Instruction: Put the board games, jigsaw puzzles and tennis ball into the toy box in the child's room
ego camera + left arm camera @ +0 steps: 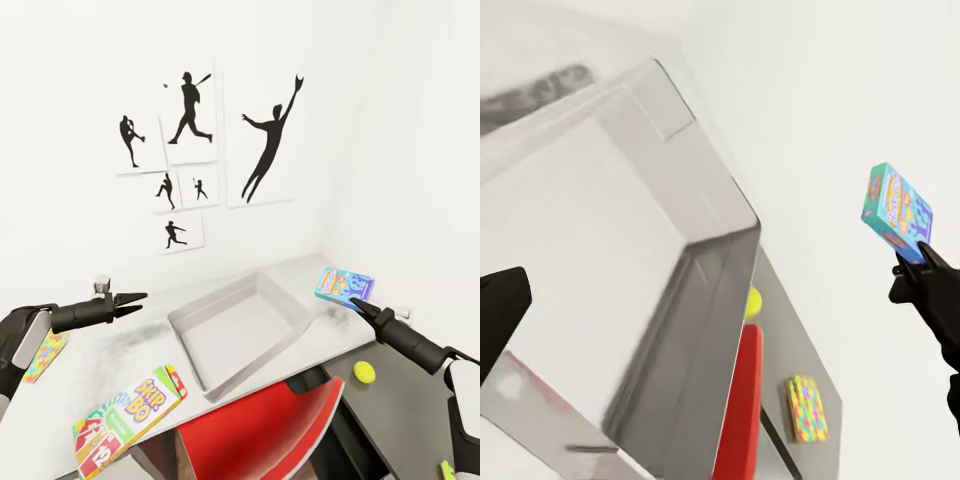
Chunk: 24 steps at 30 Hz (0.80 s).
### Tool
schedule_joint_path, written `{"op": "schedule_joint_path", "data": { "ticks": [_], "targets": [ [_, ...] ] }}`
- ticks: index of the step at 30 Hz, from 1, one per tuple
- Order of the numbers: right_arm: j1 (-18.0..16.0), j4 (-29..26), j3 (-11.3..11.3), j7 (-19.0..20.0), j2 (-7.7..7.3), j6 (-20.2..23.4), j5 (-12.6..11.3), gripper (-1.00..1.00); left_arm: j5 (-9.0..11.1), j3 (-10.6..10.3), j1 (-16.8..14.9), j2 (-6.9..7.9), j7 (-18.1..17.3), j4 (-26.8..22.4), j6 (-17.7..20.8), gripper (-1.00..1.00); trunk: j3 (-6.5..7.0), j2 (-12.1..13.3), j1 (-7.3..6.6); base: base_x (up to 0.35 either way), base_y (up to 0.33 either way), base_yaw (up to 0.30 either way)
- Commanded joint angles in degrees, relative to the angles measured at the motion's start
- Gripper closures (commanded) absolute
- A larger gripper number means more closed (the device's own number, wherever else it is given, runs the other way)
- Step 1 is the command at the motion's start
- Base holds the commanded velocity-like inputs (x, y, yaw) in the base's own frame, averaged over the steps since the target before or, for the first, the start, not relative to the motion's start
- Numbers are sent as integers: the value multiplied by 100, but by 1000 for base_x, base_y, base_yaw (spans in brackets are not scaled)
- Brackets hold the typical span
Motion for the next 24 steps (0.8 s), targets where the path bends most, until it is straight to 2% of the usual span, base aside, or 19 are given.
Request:
{"op": "schedule_joint_path", "data": {
  "ticks": [1,12,18,24],
  "targets": [
    [-8,-1,-10,58,1,31,12,100,-12,2,-7,0,-24,2,21,-100,-12,-12,6,285,3,10],
    [-10,7,-10,58,-6,31,7,100,-11,9,-9,-3,-24,3,21,-100,-12,-12,6,206,-36,42],
    [-10,8,-10,58,-8,31,4,100,-10,9,-10,-5,-24,1,21,-100,-12,-12,6,38,-26,27],
    [-3,8,-10,58,-8,31,4,100,-9,9,-8,-8,-24,2,21,-100,-12,-12,6,5,-3,215]
  ]
}}
